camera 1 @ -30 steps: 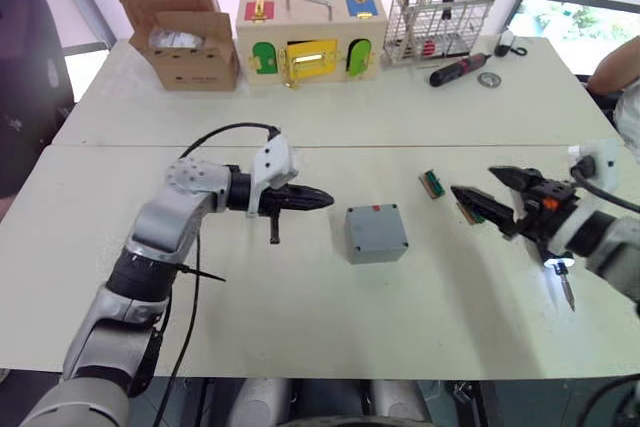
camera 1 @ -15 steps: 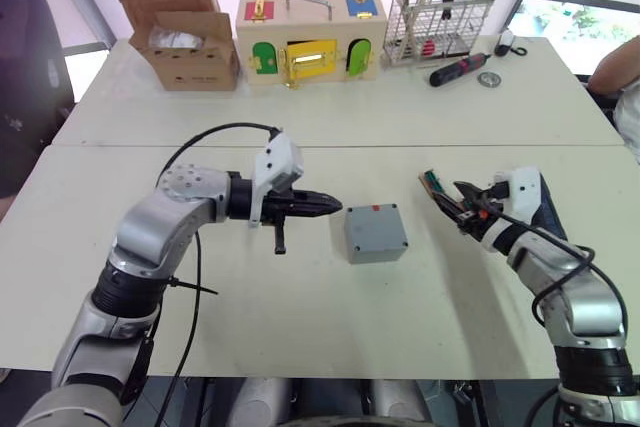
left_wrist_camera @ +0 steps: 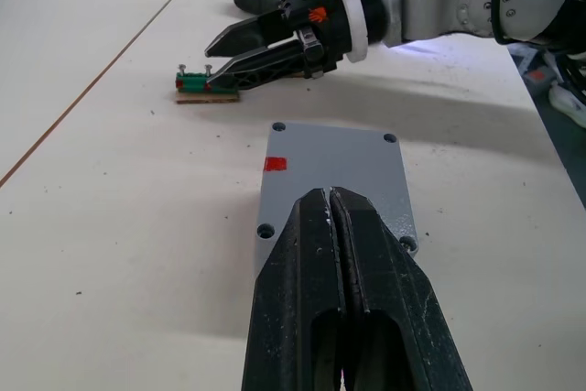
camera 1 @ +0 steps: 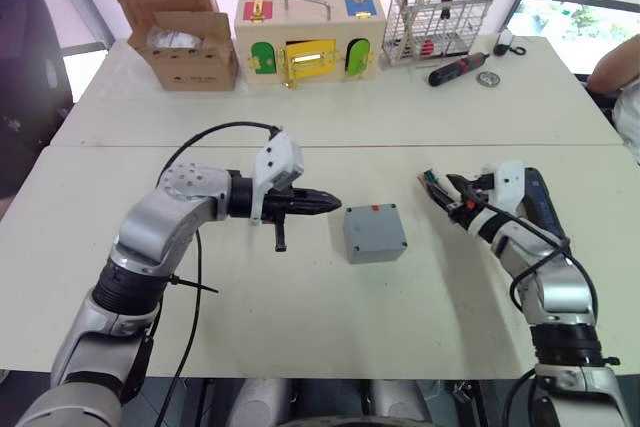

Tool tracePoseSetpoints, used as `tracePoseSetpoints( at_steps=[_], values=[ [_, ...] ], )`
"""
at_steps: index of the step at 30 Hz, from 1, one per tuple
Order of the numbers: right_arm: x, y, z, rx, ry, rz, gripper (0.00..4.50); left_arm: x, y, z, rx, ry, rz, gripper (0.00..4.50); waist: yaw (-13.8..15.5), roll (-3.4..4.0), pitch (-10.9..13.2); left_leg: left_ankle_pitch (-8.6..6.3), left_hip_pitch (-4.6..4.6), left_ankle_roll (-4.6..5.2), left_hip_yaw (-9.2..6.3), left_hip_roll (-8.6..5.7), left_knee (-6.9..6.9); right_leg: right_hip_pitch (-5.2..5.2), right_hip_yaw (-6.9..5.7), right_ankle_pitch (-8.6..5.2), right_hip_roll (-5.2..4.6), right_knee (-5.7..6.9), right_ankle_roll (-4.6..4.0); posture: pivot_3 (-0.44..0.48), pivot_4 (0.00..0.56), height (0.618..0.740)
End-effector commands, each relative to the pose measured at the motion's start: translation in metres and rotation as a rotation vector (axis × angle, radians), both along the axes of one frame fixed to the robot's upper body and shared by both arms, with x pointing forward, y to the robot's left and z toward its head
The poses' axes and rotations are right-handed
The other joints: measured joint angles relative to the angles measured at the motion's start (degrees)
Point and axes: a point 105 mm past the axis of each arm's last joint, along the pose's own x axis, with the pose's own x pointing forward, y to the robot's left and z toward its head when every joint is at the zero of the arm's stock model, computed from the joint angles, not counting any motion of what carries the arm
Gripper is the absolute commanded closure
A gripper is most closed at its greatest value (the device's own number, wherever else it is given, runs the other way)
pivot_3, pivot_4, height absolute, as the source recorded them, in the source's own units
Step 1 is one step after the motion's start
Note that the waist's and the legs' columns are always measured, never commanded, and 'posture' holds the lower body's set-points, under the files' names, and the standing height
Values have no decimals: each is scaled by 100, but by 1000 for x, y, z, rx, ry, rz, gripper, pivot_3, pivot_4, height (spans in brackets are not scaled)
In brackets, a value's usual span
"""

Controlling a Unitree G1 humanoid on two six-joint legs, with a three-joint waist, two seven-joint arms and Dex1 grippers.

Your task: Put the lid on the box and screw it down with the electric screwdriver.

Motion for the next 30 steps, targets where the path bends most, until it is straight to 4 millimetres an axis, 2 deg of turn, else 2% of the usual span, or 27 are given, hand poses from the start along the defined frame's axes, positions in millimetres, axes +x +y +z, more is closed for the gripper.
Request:
tracePoseSetpoints(
  at_steps=[1,3,6,16,24,26,28,30],
  values=[
    [4,1,13,-3,-65,4,2519,-2,-1,5,-6,-33,-11,4500,0,0,0,0,0,0,0,0,0,0,0,0,0,0,0,0,150,737],
    [5,1,13,-2,-67,4,3108,-2,-1,5,-6,-32,-8,4500,-2,0,0,0,0,0,0,0,0,0,0,0,0,0,0,0,150,737],
    [5,1,9,-17,-47,8,4393,-1,-1,4,-3,-33,-7,4500,-2,0,0,0,0,0,0,0,0,0,0,0,0,0,0,0,150,737],
    [3,1,14,4,-66,5,4393,0,0,2,5,-35,-5,4500,-8,0,0,0,0,0,0,0,0,0,0,0,0,0,0,0,150,737],
    [-7,9,62,-28,-225,73,4393,2,0,3,9,-43,-8,4500,-4,1,0,0,0,0,0,0,0,-1,0,0,0,0,0,0,150,737],
    [-14,12,80,-40,-257,108,4393,1,1,3,11,-43,-12,4500,1,1,0,0,0,0,0,0,0,0,0,0,0,0,0,0,150,737],
    [-24,21,92,-45,-257,173,4393,0,1,3,14,-42,-17,4500,11,2,1,0,-1,0,0,0,0,-1,0,0,0,0,0,0,150,737],
    [-36,36,91,-33,-210,265,4393,0,2,2,16,-40,-20,4500,14,1,1,0,-1,0,-1,0,-1,-1,0,0,0,0,0,0,150,737]
  ],
)
